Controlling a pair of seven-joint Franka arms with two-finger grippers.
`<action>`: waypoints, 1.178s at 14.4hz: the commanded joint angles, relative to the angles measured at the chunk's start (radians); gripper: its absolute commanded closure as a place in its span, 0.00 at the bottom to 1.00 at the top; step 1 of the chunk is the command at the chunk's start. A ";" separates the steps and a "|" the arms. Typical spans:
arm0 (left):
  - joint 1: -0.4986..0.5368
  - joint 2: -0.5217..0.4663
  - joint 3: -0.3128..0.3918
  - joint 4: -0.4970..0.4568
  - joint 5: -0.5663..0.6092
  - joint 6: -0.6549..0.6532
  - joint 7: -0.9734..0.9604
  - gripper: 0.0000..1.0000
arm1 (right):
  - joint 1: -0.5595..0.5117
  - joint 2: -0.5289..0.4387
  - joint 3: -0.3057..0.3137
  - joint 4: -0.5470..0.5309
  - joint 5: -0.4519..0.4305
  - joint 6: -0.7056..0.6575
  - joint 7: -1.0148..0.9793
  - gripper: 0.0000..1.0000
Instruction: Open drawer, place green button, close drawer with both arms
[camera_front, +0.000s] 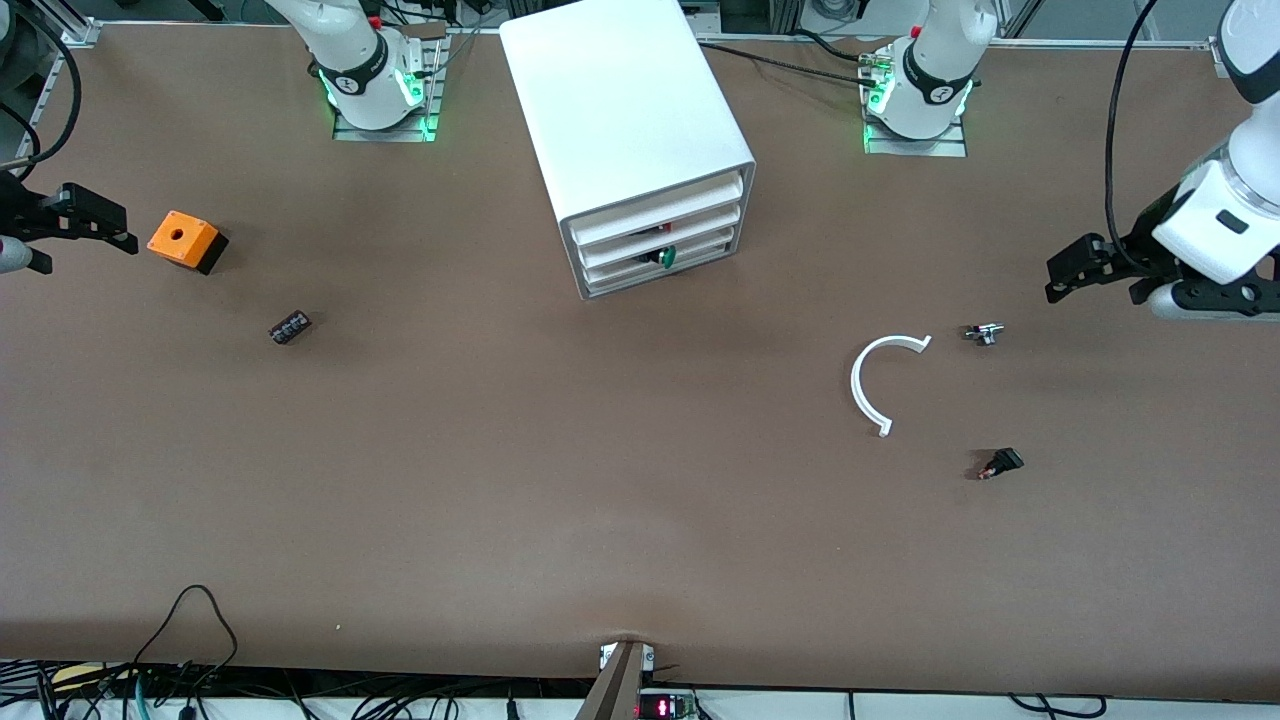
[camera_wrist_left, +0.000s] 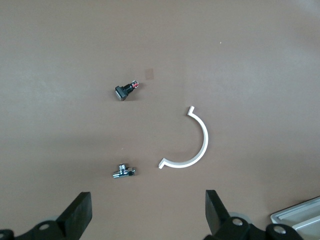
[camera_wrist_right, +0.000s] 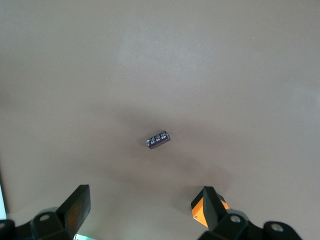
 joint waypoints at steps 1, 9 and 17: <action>-0.019 -0.017 0.011 -0.024 0.025 -0.010 0.024 0.00 | -0.001 -0.024 -0.001 -0.022 0.000 0.013 -0.010 0.00; -0.029 0.021 0.008 0.024 0.028 -0.066 0.027 0.00 | -0.003 -0.025 -0.001 -0.022 -0.002 0.026 -0.010 0.00; -0.019 0.040 0.010 0.048 0.028 -0.087 0.028 0.00 | -0.003 -0.025 -0.001 -0.022 -0.002 0.026 -0.010 0.00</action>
